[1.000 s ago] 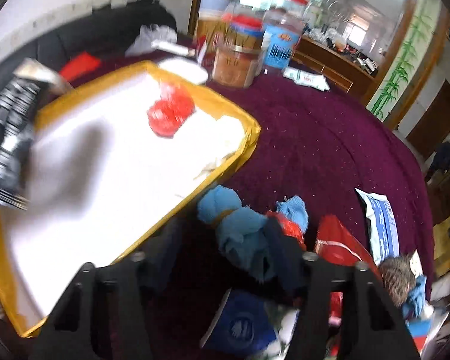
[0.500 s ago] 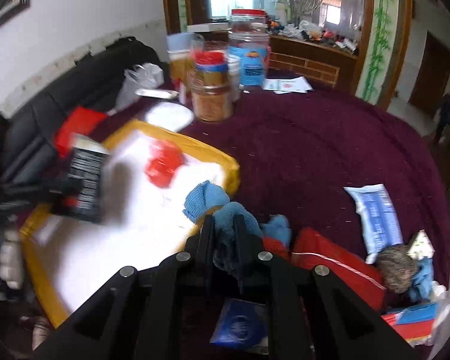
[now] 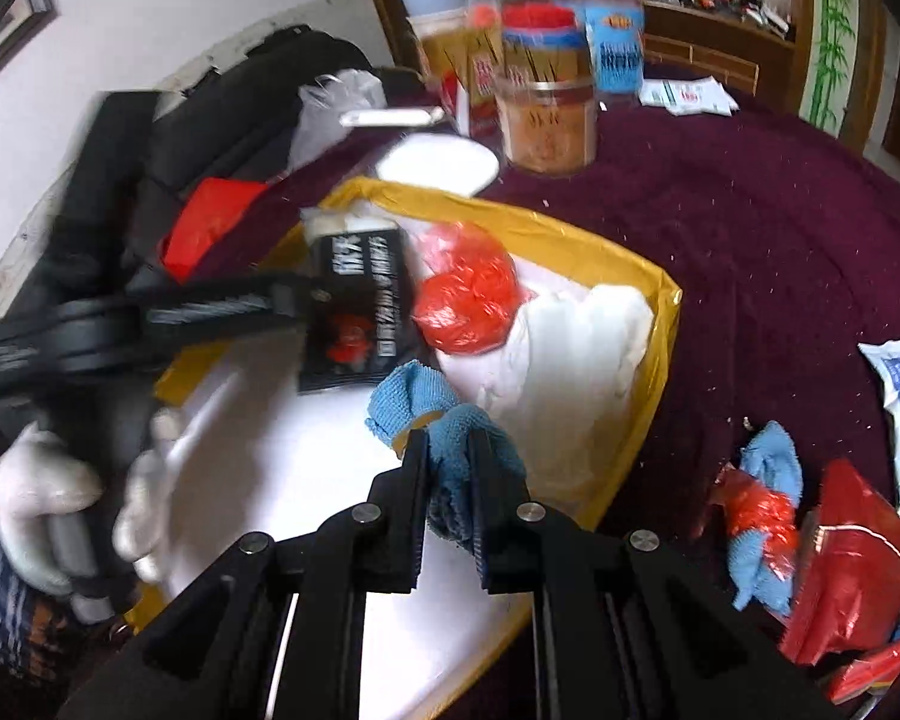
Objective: Organize soft objects
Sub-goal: 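Carry the snack bag and blue towel onto the white tray and open both tools, then grasp the blue Vinda tissue pack with the left tool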
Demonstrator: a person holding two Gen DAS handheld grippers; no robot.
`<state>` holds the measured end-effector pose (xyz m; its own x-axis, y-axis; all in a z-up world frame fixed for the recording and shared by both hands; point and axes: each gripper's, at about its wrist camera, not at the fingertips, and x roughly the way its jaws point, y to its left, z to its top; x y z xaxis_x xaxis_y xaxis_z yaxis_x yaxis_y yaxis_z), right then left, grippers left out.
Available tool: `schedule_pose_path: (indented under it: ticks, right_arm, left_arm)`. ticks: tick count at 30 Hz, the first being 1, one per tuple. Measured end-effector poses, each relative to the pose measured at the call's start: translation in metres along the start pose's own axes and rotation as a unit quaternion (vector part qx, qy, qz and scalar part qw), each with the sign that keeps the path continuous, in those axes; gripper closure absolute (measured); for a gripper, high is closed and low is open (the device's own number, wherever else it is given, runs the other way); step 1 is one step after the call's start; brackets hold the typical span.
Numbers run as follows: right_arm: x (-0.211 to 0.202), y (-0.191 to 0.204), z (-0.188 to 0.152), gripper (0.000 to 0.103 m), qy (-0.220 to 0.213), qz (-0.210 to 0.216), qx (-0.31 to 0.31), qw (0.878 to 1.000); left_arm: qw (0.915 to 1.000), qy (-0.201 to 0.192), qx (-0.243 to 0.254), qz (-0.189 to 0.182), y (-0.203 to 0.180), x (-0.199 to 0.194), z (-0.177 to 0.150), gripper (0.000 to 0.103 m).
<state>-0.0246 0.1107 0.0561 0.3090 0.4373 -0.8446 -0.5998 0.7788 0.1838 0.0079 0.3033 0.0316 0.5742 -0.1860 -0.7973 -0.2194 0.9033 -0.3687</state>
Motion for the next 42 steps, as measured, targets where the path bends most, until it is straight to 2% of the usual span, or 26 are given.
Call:
schedule_pose_path:
  ticks: [4,7,9,10,12,14,16,18,19,20,22,23,25,28,31,35,40,42]
  right_arm:
    - [0.014,-0.006,0.010,0.091,0.008,-0.023,0.009,1.000]
    - [0.021,-0.012,0.016,0.089,0.009,-0.038,0.011,0.999]
    - [0.025,-0.014,0.018,0.084,0.011,-0.043,0.010,0.999]
    - [0.025,-0.016,0.018,0.077,0.009,-0.043,0.014,0.999]
    - [0.012,-0.018,0.015,0.073,-0.011,-0.036,0.019,0.999]
    - [-0.010,-0.019,0.011,0.059,-0.038,-0.035,0.018,0.999]
    - [-0.041,-0.020,0.002,0.050,-0.079,-0.047,0.010,0.996]
    - [-0.079,-0.023,-0.012,0.046,-0.130,-0.065,0.006,0.989]
    - [-0.095,-0.025,-0.020,0.038,-0.154,-0.073,0.007,0.985]
    - [-0.117,-0.029,-0.033,0.021,-0.190,-0.090,0.013,0.978]
    - [-0.149,-0.040,-0.057,0.000,-0.246,-0.130,0.031,0.960]
    - [-0.162,-0.049,-0.071,0.000,-0.271,-0.153,0.043,0.949]
    - [-0.174,-0.069,-0.088,0.000,-0.281,-0.188,0.064,0.939]
    - [-0.177,-0.115,-0.114,0.000,-0.265,-0.207,0.116,0.935]
    - [-0.171,-0.149,-0.140,0.000,-0.254,-0.210,0.157,0.931]
    - [-0.167,-0.176,-0.170,0.000,-0.249,-0.200,0.186,0.929]
    - [-0.175,-0.201,-0.197,0.000,-0.262,-0.184,0.214,0.923]
    - [-0.176,-0.210,-0.205,0.000,-0.266,-0.174,0.225,0.921]
  left_arm:
    - [0.9997,-0.007,-0.013,-0.017,0.006,-0.014,-0.001,0.050]
    - [0.9992,-0.027,-0.013,-0.028,0.006,-0.035,-0.004,0.044]
    - [0.9979,-0.045,-0.019,-0.042,0.007,-0.052,-0.009,0.042]
    - [0.9974,-0.051,-0.023,-0.046,0.008,-0.057,-0.010,0.040]
    - [0.9961,-0.066,-0.027,-0.053,0.007,-0.070,-0.016,0.039]
    - [0.9952,-0.073,-0.029,-0.059,0.007,-0.079,-0.023,0.039]
    - [0.9946,-0.076,-0.026,-0.066,0.003,-0.086,-0.029,0.039]
    - [0.9943,-0.079,-0.019,-0.069,-0.005,-0.093,-0.036,0.037]
    - [0.9940,-0.081,-0.015,-0.072,-0.009,-0.097,-0.041,0.035]
    - [0.9937,-0.082,-0.013,-0.075,-0.014,-0.099,-0.045,0.035]
    - [0.9934,-0.082,-0.007,-0.080,-0.023,-0.101,-0.051,0.034]
    - [0.9933,-0.080,0.000,-0.084,-0.030,-0.103,-0.055,0.034]
    - [0.9929,-0.077,0.018,-0.089,-0.048,-0.103,-0.064,0.034]
    - [0.9916,-0.066,0.058,-0.095,-0.083,-0.096,-0.080,0.034]
    - [0.9906,-0.045,0.079,-0.102,-0.109,-0.085,-0.093,0.034]
    - [0.9885,-0.017,0.111,-0.101,-0.144,-0.068,-0.115,0.034]
    - [0.9803,0.012,0.183,-0.073,-0.188,-0.043,-0.140,0.034]
    - [0.9730,0.024,0.223,-0.054,-0.206,-0.026,-0.147,0.034]
